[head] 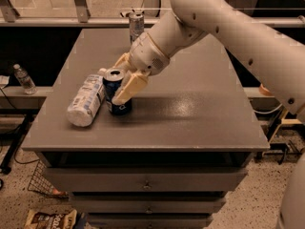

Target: Move pepsi can near blue plastic bottle

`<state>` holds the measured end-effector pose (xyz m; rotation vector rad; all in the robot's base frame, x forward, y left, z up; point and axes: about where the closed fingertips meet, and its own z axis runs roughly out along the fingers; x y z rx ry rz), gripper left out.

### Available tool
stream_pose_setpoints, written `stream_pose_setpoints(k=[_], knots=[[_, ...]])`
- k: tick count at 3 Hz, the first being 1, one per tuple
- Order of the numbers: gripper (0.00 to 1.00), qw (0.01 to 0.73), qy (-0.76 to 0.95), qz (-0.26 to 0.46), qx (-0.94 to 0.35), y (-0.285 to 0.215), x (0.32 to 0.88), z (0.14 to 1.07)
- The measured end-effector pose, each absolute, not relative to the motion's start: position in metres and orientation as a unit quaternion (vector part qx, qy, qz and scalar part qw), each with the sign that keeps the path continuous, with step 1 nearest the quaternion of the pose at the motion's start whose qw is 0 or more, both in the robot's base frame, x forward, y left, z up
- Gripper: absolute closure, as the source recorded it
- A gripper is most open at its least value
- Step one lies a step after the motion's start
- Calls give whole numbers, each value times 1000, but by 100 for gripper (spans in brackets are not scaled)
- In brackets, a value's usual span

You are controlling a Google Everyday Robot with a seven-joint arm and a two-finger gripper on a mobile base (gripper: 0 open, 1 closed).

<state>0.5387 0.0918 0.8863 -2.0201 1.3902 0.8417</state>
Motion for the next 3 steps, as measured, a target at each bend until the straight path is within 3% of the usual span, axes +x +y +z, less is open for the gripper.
stream_pose_setpoints(k=[1,2,3], knots=[[0,269,514,313,-752,93,538,886],[0,272,532,289,-748,66,543,894],[0,266,583,246,-727,2,558,901]])
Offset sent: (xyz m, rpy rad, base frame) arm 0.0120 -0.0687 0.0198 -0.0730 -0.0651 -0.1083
